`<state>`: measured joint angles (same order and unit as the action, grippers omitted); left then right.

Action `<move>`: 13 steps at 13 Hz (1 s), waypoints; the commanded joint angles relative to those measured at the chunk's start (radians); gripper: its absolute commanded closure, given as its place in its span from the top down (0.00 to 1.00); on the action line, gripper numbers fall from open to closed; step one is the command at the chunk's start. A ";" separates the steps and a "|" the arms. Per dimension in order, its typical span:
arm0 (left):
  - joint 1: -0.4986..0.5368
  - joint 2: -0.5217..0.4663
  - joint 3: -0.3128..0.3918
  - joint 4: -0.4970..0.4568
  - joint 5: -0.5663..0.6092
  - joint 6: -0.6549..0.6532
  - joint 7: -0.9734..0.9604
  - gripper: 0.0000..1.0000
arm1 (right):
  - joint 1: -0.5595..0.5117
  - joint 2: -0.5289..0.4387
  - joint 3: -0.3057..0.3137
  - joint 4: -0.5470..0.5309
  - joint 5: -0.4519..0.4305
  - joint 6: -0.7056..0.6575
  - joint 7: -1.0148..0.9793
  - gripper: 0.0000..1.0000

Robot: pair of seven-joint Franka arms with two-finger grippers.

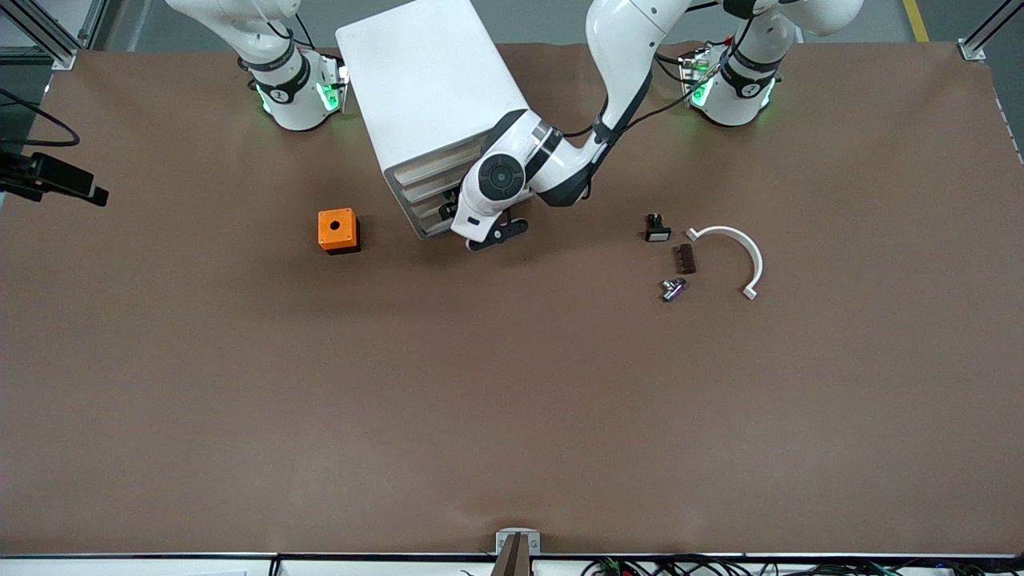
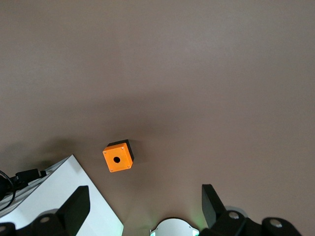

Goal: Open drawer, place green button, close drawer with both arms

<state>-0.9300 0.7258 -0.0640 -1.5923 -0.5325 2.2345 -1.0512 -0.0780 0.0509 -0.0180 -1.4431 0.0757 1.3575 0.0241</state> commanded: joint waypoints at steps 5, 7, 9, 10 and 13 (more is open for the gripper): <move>0.144 -0.210 0.265 0.032 0.162 -0.127 -0.010 1.00 | 0.089 -0.010 0.006 0.003 -0.039 0.008 0.112 1.00; 0.238 -0.252 0.283 0.076 0.340 -0.157 -0.009 1.00 | 0.080 -0.008 0.000 0.003 -0.040 0.008 0.102 1.00; 0.321 -0.285 0.283 0.123 0.490 -0.234 -0.009 1.00 | 0.061 -0.008 -0.003 0.004 -0.039 0.008 0.093 1.00; 0.339 -0.322 0.285 0.127 0.526 -0.296 -0.012 1.00 | 0.057 -0.008 -0.003 0.004 -0.039 0.006 0.079 1.00; 0.398 -0.440 0.290 0.199 0.598 -0.494 0.044 1.00 | 0.053 -0.008 -0.003 0.012 -0.040 0.006 0.051 1.00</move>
<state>-0.5526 0.3633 0.2279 -1.4353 0.0226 1.8455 -1.0425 -0.0174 0.0508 -0.0279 -1.4404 0.0526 1.3657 0.0965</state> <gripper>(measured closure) 0.000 0.000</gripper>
